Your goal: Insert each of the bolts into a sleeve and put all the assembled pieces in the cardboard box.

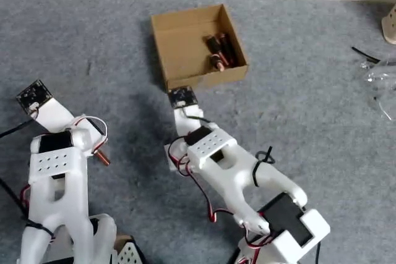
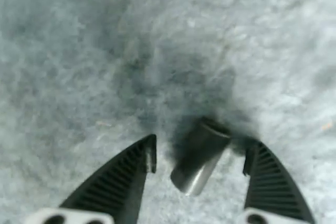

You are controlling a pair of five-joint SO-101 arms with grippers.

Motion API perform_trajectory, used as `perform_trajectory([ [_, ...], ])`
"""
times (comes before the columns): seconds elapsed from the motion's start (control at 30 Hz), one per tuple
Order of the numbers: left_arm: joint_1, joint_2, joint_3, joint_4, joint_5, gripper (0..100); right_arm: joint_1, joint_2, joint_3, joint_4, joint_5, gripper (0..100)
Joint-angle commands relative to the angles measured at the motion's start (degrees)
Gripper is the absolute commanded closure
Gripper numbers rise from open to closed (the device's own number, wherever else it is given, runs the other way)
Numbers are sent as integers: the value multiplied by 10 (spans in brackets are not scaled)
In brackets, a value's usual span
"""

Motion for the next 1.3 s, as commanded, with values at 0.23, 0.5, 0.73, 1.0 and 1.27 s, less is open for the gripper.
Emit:
perform_trajectory([
  [0.23,-4,-12,-7,-8,4,995,32,-4,-18,-11,-30,755],
  [0.5,-4,-12,-7,-8,4,995,32,-7,-18,-10,-29,975],
  [0.73,-4,-12,-7,-9,4,995,32,-7,-50,54,-26,993],
  [1.0,-4,-12,-7,-10,4,995,46,-15,-57,62,-25,993],
  [1.27,-4,-12,-6,-8,2,995,91,-195,-23,58,7,993],
])
